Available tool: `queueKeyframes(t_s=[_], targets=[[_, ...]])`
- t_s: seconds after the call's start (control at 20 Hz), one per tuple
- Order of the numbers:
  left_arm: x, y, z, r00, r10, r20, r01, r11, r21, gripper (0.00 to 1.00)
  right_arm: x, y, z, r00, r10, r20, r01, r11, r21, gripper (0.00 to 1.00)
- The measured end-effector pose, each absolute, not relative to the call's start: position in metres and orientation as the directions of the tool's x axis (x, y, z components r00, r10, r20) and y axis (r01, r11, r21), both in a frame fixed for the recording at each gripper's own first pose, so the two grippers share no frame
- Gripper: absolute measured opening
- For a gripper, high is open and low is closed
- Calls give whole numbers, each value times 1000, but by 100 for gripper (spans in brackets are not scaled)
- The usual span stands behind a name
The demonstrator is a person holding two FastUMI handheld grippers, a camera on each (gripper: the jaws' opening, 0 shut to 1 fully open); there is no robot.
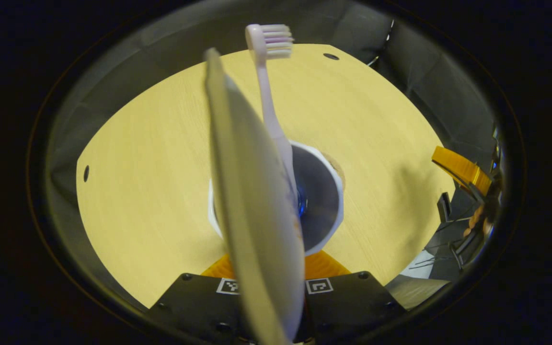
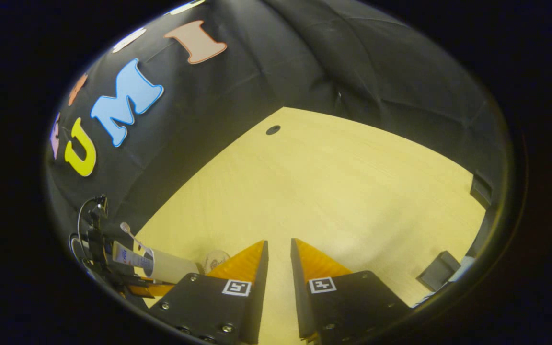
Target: Put the toothbrush and toothpaste on the desktop into the cup, then pick up the cup and place it on the coaster on the desktop.
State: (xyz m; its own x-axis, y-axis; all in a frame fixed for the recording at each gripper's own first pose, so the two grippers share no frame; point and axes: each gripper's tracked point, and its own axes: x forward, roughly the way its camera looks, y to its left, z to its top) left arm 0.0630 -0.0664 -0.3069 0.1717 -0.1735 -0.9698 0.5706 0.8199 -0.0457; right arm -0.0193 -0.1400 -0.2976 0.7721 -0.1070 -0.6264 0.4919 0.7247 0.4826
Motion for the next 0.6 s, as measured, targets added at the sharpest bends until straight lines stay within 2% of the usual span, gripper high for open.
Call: queueKeyframes(t_s=[0.6], targets=[[61, -93, -312, 140, -181, -973, 605, 794, -61, 30, -33, -183, -305, 755, -123, -644, 531, 692, 490, 29]])
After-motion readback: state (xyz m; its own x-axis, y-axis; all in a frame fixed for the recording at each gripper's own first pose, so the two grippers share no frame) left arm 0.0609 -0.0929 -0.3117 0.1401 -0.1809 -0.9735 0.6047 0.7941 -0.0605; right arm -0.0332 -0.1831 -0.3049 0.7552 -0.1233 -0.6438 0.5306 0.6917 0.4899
